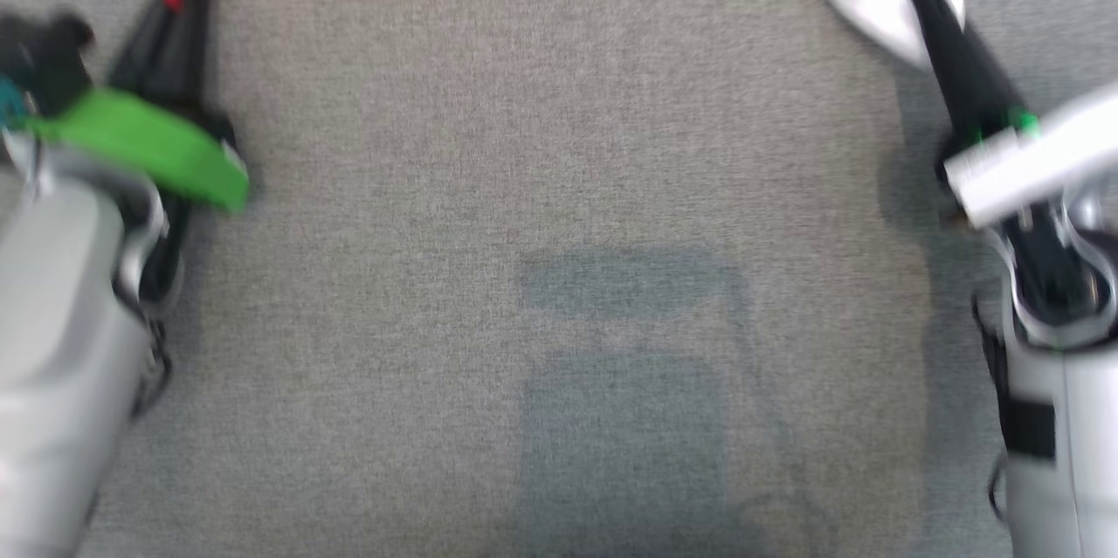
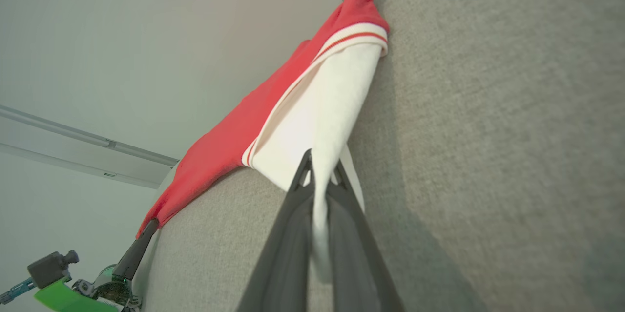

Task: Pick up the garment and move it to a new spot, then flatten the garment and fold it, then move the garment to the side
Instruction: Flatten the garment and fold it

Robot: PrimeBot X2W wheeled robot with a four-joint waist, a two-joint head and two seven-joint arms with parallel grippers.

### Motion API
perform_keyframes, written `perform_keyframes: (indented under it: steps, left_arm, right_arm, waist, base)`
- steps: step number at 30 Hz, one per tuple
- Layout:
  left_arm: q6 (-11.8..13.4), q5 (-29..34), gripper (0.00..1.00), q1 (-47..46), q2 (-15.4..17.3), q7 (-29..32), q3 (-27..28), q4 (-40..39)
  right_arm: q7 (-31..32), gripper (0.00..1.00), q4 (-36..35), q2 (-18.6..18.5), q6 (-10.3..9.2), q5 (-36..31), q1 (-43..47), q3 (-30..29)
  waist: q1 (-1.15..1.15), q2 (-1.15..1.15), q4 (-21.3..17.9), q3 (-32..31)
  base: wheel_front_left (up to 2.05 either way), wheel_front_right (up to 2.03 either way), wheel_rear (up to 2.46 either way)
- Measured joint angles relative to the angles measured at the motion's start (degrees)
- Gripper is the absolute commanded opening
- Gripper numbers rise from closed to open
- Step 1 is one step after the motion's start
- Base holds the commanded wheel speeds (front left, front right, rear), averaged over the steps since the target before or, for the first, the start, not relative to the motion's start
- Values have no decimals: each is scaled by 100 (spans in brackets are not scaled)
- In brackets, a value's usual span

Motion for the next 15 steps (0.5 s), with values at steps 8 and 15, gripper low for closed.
perform_keyframes:
  steps: [8, 15]
  left_arm:
    - [477, -289, 0, 2678, 14, -14, 713, -1500]
    - [1241, -611, 0, 4963, -393, -13, 1191, -3092]
  right_arm:
    - [218, 0, -728, 24, -2, 693, 2297, -299]
    - [546, 0, -1256, -409, -3, 1096, 3919, -383]
  waist:
    - [0, 0, -111, -876]
    - [0, 0, -223, -1521]
  base:
    - [0, 0, 0]
    - [0, 0, 0]
